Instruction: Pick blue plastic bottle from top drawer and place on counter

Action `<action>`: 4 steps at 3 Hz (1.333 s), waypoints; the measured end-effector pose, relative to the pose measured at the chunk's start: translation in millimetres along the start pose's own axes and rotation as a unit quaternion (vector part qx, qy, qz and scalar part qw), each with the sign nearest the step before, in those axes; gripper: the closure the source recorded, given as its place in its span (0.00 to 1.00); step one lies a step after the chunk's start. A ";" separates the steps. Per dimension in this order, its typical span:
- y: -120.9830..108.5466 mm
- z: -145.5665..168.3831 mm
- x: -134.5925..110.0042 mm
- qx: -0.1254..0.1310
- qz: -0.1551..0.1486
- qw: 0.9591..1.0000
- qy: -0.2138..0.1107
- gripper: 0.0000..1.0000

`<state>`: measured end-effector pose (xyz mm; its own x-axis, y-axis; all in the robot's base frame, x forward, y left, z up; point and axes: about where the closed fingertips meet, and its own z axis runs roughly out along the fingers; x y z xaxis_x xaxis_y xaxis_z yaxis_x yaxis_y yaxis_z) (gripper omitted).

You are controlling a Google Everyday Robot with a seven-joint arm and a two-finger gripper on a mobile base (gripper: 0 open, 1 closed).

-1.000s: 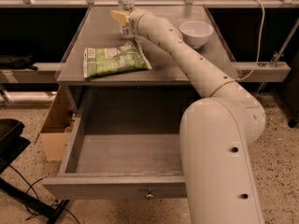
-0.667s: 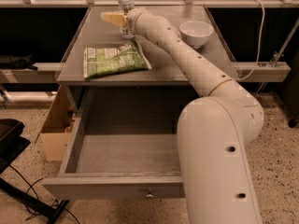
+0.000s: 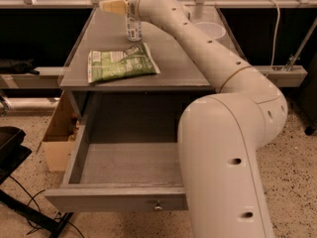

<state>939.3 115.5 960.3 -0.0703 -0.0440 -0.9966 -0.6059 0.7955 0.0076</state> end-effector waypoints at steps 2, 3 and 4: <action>13.1 -68.8 -91.2 0.013 -0.082 0.997 -0.003 0.00; 29.5 -101.1 -114.9 -0.013 -0.114 0.993 -0.001 0.00; 42.2 -124.1 -123.6 -0.058 -0.141 0.988 0.004 0.00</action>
Offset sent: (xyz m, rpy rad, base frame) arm -0.0850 -0.0373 0.1346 -0.1857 -0.1515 -0.0188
